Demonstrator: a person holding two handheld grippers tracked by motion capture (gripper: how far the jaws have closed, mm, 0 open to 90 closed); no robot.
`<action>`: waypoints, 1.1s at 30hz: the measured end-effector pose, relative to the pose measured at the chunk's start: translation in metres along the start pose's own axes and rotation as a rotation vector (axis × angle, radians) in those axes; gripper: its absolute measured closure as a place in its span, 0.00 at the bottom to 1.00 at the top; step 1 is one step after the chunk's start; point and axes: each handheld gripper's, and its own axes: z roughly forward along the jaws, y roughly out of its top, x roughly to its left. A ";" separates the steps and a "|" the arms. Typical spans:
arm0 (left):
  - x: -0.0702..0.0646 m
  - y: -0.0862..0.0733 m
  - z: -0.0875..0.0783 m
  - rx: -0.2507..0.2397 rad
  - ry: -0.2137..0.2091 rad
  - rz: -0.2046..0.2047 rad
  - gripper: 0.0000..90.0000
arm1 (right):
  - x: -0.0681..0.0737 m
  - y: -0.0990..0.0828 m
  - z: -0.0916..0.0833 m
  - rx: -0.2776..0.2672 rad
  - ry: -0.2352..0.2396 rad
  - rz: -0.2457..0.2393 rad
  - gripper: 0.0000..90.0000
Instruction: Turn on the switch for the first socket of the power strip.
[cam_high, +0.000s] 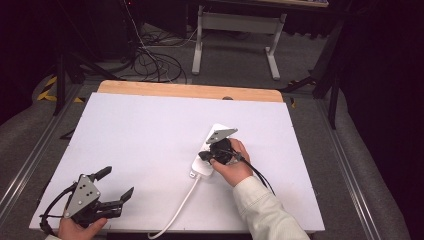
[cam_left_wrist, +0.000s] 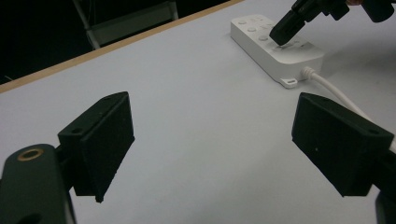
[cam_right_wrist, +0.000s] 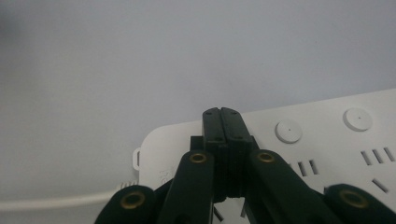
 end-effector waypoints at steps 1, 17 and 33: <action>0.000 0.000 0.000 0.000 0.000 0.001 0.15 | 0.000 0.000 0.000 0.000 0.000 0.000 1.00; 0.000 0.000 0.000 -0.001 -0.002 -0.004 0.15 | 0.003 -0.001 0.004 0.000 -0.010 -0.005 1.00; -0.001 0.000 0.000 -0.001 -0.002 -0.005 0.15 | 0.003 0.000 0.006 0.020 -0.018 0.010 1.00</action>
